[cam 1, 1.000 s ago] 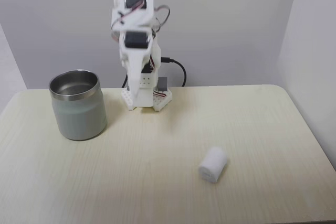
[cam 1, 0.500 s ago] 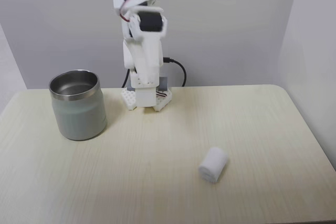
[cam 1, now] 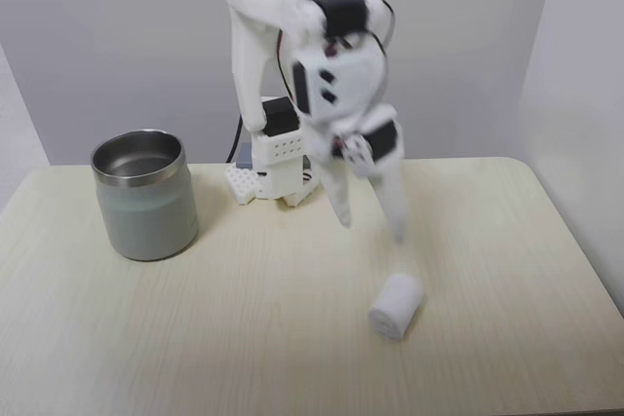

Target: Grasp a dressing and put it in the cup.

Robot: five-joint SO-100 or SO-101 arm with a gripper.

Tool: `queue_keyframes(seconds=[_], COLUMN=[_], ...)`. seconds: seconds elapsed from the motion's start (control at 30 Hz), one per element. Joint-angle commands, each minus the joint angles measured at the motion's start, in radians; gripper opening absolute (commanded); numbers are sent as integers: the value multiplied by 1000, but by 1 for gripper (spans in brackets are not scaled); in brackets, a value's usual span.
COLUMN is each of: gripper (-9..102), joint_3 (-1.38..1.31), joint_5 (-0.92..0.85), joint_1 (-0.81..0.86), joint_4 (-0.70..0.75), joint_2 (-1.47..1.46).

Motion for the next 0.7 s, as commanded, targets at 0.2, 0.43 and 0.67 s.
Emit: queue_keyframes(seconds=[0.2,0.43,0.67], gripper=[27,27,26], joint_3=[77,94,138], joint_5=[21,34,57], joint_1=[-57,-75,-120], joint_4=[-146,-224,-229], joint_2=[330,506,575])
